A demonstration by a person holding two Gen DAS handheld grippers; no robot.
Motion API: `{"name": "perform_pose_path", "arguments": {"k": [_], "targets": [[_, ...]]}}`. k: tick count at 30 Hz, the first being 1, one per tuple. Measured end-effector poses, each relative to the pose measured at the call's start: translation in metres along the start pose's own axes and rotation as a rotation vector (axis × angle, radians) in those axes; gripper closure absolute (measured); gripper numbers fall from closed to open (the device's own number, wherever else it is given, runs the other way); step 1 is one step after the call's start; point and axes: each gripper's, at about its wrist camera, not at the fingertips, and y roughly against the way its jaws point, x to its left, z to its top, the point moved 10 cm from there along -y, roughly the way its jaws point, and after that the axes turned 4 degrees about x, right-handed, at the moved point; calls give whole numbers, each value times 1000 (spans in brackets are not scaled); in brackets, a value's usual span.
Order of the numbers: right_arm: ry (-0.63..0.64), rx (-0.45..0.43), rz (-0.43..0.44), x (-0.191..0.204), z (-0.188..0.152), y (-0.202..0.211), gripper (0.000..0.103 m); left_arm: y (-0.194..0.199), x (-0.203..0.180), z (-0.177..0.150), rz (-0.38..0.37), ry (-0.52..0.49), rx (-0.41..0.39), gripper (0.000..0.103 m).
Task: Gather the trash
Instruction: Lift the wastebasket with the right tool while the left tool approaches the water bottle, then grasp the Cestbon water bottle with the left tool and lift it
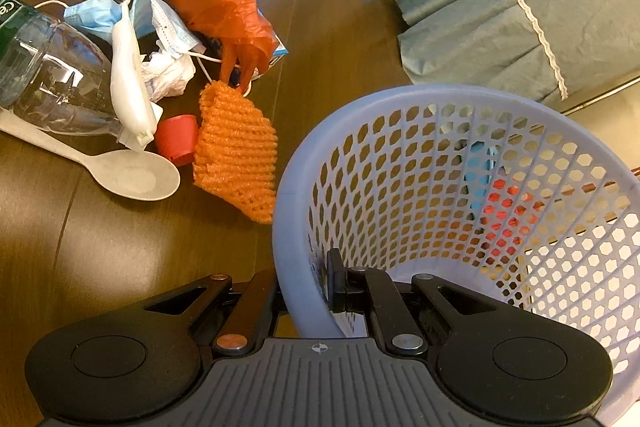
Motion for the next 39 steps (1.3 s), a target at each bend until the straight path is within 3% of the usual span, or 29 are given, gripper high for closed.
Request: {"name": "perform_pose_path", "arguments": {"k": [3,12,20,39], "targets": [[0,1,1,0,0,0,101,-7,-4,-6,4,-41,30,26],[9,3,4,4,-4,2,101,-24,0,-8,56,-65,108,40],[9,3,4,4,-5,3,101,-25,-1,-7,86,-65,135,41],[-3,3,4,2,-2,5,100,-21,-1,-5,101,-81,113,42]]}}
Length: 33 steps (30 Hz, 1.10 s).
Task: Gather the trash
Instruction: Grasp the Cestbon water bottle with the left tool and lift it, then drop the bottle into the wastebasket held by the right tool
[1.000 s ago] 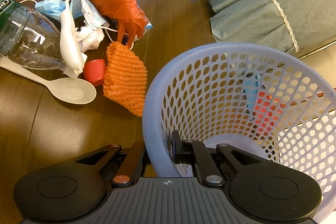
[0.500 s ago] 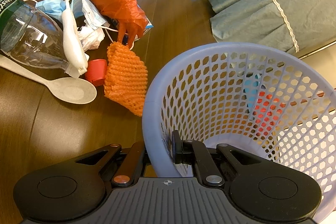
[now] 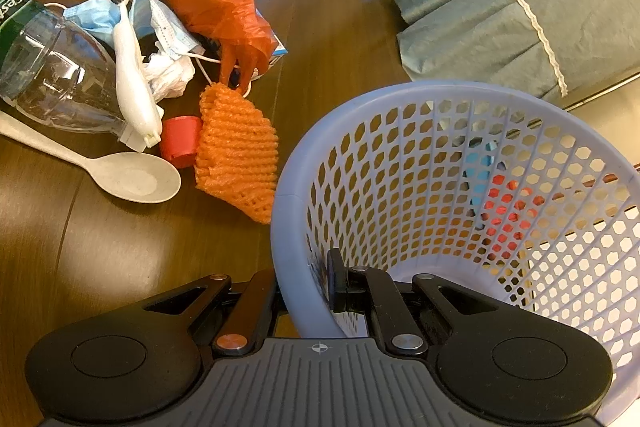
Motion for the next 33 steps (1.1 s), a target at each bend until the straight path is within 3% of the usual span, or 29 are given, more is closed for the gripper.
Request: {"name": "perform_pose_path", "arguments": {"k": [8,23,33], "targets": [[-7,-1,0,-2,2,0,101,10,0,0,-1,-8,-9,44],[-27,-5,-4,-4,5,-1,101,60,-4,-9,-97,60,-42,45],[-27,-8,-4,-5,5,-1,101,105,4,20,-97,88,-130,45]]}}
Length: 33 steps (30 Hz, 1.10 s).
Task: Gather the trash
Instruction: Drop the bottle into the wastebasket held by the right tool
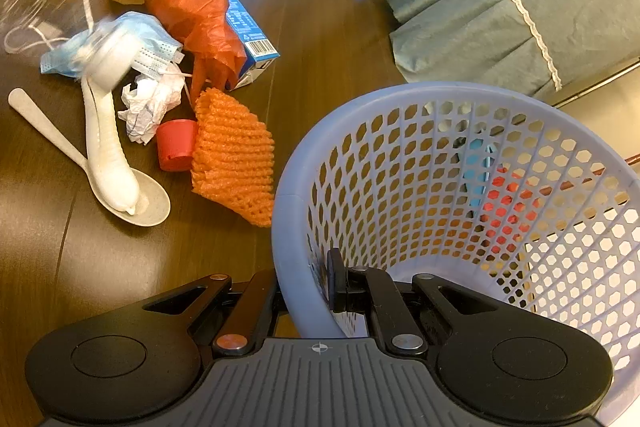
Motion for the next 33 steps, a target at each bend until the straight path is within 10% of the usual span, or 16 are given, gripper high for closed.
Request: {"name": "perform_pose_path", "arguments": {"k": [14,21,33], "targets": [[-23,-9,0,-1,-1,5,101,-27,-42,168,-44,-275,-139,44],[-50,-11,3,-3,-1,6,101,-57,-62,232,-88,-216,-197,32],[-61,-12,3,-7,0,8,101,-8,67,132,139,63,-187,31]]}}
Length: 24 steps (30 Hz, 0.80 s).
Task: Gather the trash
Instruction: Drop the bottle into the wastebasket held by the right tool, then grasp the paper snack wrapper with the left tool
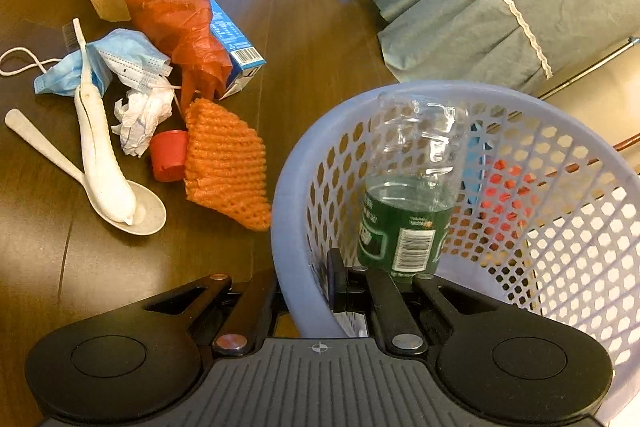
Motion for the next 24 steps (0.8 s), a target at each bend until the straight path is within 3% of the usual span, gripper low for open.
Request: {"name": "perform_pose_path", "arguments": {"k": [7,18,24], "targets": [[11,4,2,7,-4,-1,101,7,46,-65,93,57,63,31],[23,6,6,8,-4,-4,100,-16,62,-93,162,-10,87,31],[23,7,5,10,-4,-5,100,-28,68,-114,207,-129,122,31]]}}
